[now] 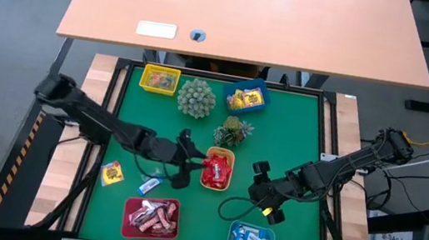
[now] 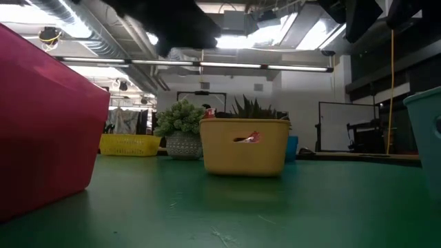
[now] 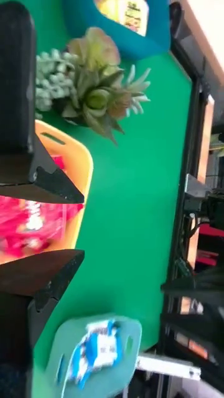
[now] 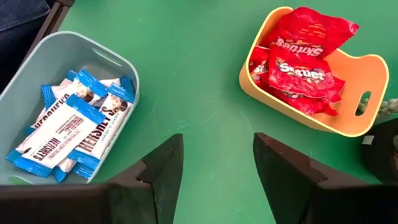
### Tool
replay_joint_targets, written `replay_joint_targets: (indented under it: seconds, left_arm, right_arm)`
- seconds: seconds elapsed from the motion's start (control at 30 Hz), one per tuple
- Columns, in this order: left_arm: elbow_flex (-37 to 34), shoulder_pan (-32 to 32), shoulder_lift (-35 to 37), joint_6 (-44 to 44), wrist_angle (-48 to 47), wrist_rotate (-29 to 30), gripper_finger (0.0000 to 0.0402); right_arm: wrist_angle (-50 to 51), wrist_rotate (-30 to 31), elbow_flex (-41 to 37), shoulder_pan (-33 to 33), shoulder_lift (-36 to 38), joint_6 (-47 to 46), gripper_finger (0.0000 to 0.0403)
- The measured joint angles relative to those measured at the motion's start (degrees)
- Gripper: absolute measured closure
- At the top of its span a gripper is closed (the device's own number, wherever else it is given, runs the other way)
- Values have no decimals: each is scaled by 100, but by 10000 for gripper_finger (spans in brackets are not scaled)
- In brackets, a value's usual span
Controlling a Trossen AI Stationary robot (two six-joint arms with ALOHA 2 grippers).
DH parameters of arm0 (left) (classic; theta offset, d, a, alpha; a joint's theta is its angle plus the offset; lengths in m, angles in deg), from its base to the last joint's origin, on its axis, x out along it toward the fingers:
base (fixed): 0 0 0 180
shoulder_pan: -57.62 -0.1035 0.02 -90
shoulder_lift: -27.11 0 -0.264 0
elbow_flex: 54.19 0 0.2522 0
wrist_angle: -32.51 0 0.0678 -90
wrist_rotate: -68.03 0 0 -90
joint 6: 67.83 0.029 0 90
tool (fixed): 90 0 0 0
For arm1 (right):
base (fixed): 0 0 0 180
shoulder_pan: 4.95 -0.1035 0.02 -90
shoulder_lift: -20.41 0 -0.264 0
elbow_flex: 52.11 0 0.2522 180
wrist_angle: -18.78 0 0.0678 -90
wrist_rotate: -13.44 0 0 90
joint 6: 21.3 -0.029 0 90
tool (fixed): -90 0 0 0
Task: Sort candy
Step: Put the yellow candy into the blue bin
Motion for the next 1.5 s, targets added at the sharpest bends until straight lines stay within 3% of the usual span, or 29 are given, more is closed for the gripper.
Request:
replay_joint_targets:
  seconds: [0.13,0.33,0.63,0.73,0.87,1.13,1.5]
  left_arm:
    - [0,171,664,-400,-1016,-88,285]
    - [0,475,1438,-1453,-2686,-730,285]
    - [0,1154,1606,-3498,-5012,-2653,285]
    - [0,1440,1597,-4002,-5507,-3010,285]
    - [0,1910,1597,-4873,-6049,-3163,285]
    - [-250,2905,1597,-6339,-6383,-2835,285]
    - [-1035,3480,1595,-7170,-6372,-3191,285]
  right_arm:
    - [0,-1,0,-1,-1,0,207]
    - [0,0,0,0,-2,0,207]
    - [0,0,0,-2,-2,0,207]
    - [1,0,0,-1,-1,0,207]
    - [0,0,0,0,-2,-34,207]
    - [1,-1,0,-2,-2,-162,207]
    - [0,-2,0,0,-2,-173,207]
